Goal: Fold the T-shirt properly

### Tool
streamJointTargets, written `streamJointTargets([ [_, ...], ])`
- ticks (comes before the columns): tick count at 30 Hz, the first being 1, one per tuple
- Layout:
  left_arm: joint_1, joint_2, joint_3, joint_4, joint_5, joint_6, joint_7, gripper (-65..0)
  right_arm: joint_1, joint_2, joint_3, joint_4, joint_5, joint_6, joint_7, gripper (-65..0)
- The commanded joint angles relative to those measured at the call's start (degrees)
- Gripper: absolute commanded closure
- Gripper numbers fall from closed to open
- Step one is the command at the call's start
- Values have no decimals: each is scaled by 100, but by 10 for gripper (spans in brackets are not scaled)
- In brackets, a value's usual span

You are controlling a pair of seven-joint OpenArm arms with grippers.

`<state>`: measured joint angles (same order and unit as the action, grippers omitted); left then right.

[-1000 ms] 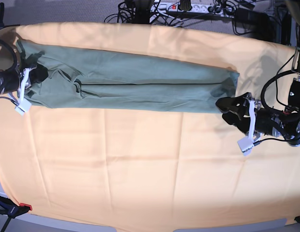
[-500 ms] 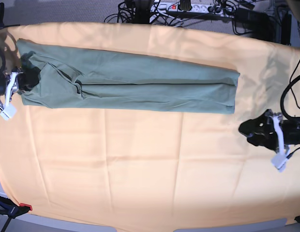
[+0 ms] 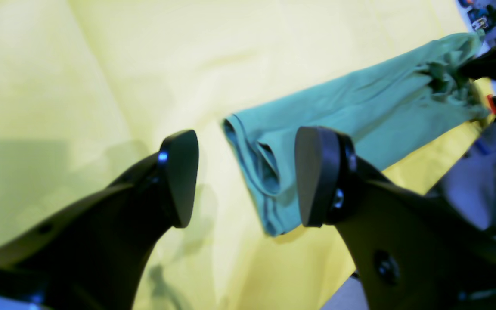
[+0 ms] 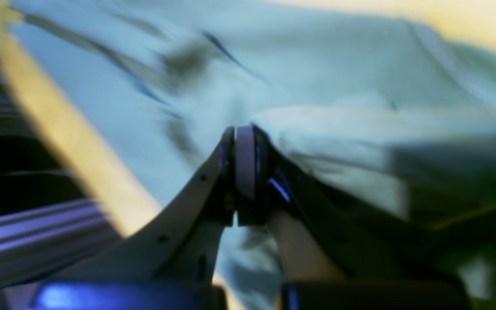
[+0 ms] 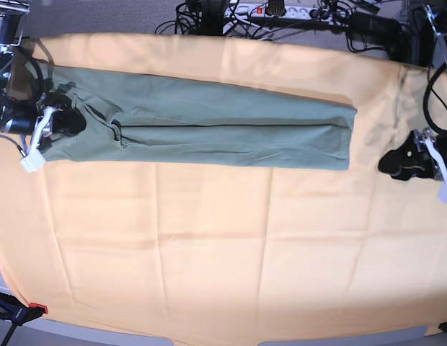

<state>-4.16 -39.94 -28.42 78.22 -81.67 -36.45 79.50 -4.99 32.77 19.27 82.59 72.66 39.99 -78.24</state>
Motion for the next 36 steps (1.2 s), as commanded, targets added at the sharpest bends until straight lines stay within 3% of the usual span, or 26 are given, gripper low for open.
streamJointTargets([
  [1, -24, -79, -83, 74, -127, 4, -63, -375, 83, 114, 61, 72, -186, 1, 254, 0],
  [5, 247, 221, -85, 74, -17, -48, -157, -375, -31, 35, 61, 72, -1156, 1, 800, 0],
  [12, 433, 619, -85, 74, 1062, -42, -903, -375, -212, 42, 61, 72, -1252, 1, 863, 0],
  [17, 431, 660, -85, 74, 1552, 42, -1272, -375, -212, 42, 61, 72, -1252, 1, 861, 0],
  [22, 433, 682, -83, 74, 1478, 315, -1156, -375, -197, 42, 61, 72, -1248, 1, 863, 0],
  [26, 450, 675, 7, 74, 1322, 328, -957, -375, -197, 42, 61, 72, -1115, 1, 861, 0],
  [36, 466, 680, 1071, 74, 1379, 337, -944, -375, -195, 42, 61, 72, -1056, 1, 861, 0],
])
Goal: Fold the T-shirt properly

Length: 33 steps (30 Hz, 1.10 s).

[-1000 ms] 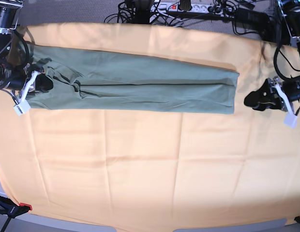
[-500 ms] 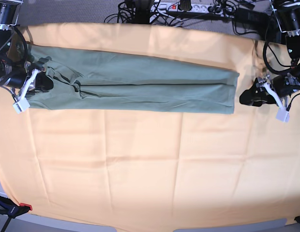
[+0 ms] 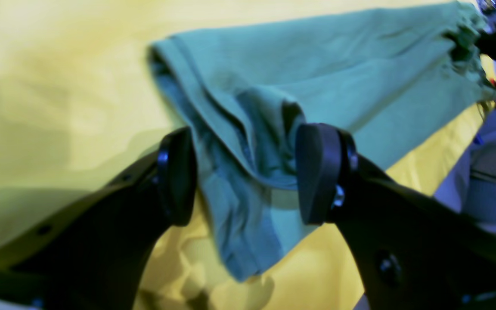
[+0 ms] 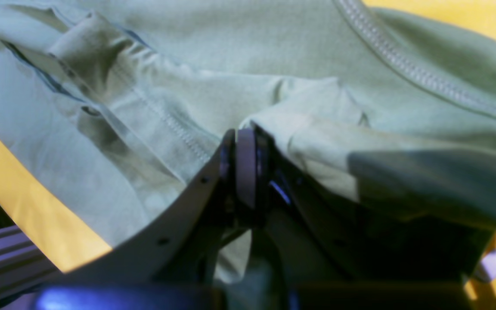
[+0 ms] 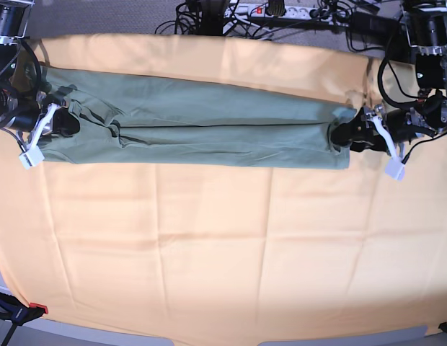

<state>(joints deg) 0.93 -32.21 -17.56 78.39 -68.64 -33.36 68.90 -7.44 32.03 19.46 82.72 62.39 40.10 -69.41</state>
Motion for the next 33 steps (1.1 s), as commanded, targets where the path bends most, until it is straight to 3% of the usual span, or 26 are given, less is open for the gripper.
streamJointTargets([
  [1, -44, -92, 39, 57, 76, 70, 116, -375, 48, 116, 42, 59, -28, -10, -22, 0],
  [6, -46, -63, 144, 57, 70, 105, 149, -375, 48, 116, 42, 59, -28, -10, -22, 0],
  [8, -48, -48, 142, 57, 68, 107, 142, -337, 50, 116, 42, 59, -26, -10, -22, 0],
  [10, -48, -44, 142, 57, 66, 107, 138, -208, 48, 116, 42, 59, -26, -10, -22, 0],
  [12, -48, -46, 142, 57, 68, 105, 138, -33, 48, 116, 42, 59, -28, -10, -22, 0],
  [13, -48, -46, 142, 57, 68, 105, 138, 0, 50, 116, 42, 59, -26, -10, -20, 0],
  [25, -225, -46, 125, 63, 20, 105, -11, 0, 50, 118, 42, 59, -28, -10, -22, 0],
  [27, -225, -44, 127, 63, -262, 59, 22, 0, 50, 118, 42, 59, -26, -10, -20, 0],
  [29, -229, -31, 125, 63, -723, -234, 162, 0, 50, 118, 42, 59, -26, -10, -20, 0],
  [32, -271, 22, 125, 68, -1622, -514, 629, 0, 48, 116, 42, 59, -28, -10, -20, 0],
  [33, -271, 48, 125, 74, -1636, -599, 817, 0, 48, 118, 42, 59, -28, -10, -22, 0],
])
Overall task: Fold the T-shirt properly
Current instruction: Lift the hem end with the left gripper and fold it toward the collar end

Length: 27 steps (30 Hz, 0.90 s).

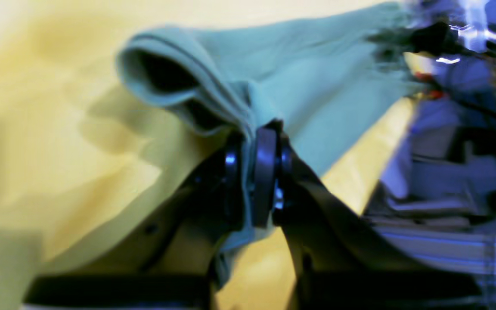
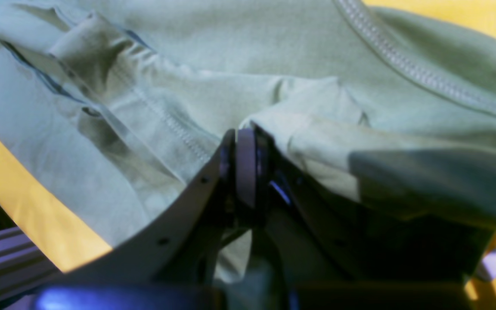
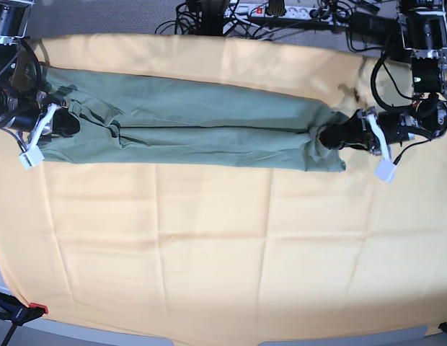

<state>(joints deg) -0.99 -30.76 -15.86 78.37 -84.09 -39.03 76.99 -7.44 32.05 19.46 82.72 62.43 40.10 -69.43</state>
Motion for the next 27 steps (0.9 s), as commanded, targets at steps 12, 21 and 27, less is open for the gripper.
streamJointTargets([
  [12, -76, 756, -42, 1121, -91, -26, 129, 0, 48, 111, 42, 59, -33, -10, -17, 0],
  [21, -74, 1851, 162, 1126, -91, -97, 107, 0, 48, 111, 42, 59, -33, -10, -17, 0],
  [27, -74, 2426, 509, 1126, -91, -97, 107, 0, 50, 114, 42, 59, -33, -10, -17, 0],
])
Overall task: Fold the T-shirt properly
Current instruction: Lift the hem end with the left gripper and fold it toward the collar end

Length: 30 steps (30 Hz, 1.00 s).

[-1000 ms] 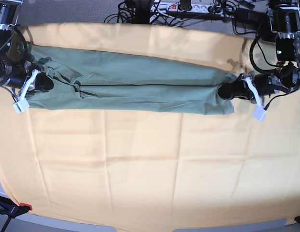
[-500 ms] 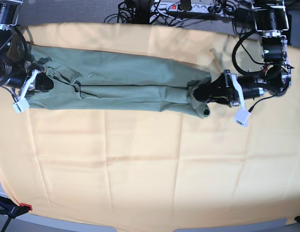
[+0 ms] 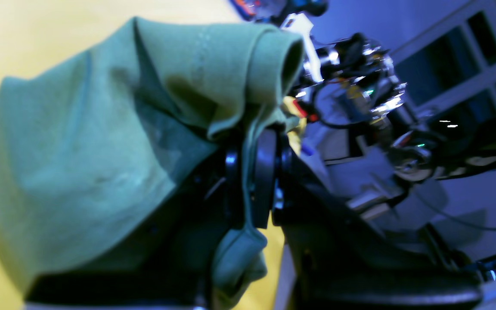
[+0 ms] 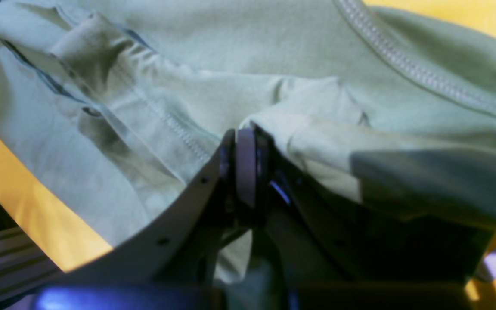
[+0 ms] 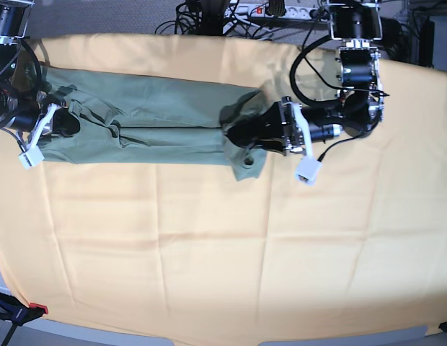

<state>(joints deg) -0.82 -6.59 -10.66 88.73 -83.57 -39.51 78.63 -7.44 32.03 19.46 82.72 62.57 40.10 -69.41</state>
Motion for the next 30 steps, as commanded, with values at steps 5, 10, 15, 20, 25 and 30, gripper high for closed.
streamJointTargets([
  [5, -92, 380, 52, 90, 72, -49, -170, 0, 48, 116, 42, 59, -46, -10, -22, 0],
  [10, -90, 483, 52, 90, -76, -49, -175, -127, 48, 116, 42, 59, -48, -10, -22, 0],
  [15, -94, 483, 52, 90, -143, 282, -35, -450, 55, 118, 42, 59, -46, -10, -20, -113],
  [20, -92, 470, 52, 92, -143, 332, 0, -450, 162, 120, 42, 61, -44, -10, -22, -122],
  [25, -92, 468, 127, 90, -143, 262, 96, -449, 348, 146, 46, 61, 63, -10, -24, -122],
  [30, -96, 468, -39, 92, -143, -49, 72, -187, 553, 149, 46, 61, 61, -10, -24, -122],
])
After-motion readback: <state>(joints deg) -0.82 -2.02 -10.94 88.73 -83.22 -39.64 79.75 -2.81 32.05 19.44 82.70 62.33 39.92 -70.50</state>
